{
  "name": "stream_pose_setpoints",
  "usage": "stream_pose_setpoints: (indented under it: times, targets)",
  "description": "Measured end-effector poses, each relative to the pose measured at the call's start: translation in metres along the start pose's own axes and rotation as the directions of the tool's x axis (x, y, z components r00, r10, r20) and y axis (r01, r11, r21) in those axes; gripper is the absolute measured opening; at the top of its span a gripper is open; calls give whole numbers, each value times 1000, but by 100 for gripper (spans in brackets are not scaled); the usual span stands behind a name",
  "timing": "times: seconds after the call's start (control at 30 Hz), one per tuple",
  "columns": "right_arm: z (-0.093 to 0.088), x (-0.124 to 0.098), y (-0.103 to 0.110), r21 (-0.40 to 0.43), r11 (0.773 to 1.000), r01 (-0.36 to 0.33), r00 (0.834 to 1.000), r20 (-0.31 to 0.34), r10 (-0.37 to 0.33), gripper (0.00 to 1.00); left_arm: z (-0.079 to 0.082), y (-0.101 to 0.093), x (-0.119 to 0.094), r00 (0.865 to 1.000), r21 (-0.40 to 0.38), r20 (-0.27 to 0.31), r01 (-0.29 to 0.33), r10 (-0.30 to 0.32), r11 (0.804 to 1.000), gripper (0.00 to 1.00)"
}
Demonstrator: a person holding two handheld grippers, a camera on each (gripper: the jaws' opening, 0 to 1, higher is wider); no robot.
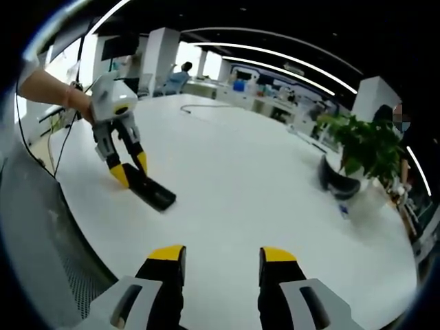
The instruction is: Press the specified remote control buttons in sequence, fully releasing each button before pressing the next.
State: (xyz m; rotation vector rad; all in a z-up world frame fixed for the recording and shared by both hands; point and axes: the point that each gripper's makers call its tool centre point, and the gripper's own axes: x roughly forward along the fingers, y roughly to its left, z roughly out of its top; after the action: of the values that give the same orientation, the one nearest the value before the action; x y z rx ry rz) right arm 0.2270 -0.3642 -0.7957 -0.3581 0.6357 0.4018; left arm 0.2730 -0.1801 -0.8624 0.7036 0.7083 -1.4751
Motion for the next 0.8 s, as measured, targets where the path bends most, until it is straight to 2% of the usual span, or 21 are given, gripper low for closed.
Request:
stream_pose_setpoints:
  times: [0.53,0.8]
  targets:
    - [-1,0,3,-14,1000,-8,1000,-9,8,39,1,-16,1,1000,0,22,0,0,1000,24]
    - [-1,0,4,4,1000,-18,1000,-3,18,37,2,-25,2,1000,7,29,4,-4,1000,24]
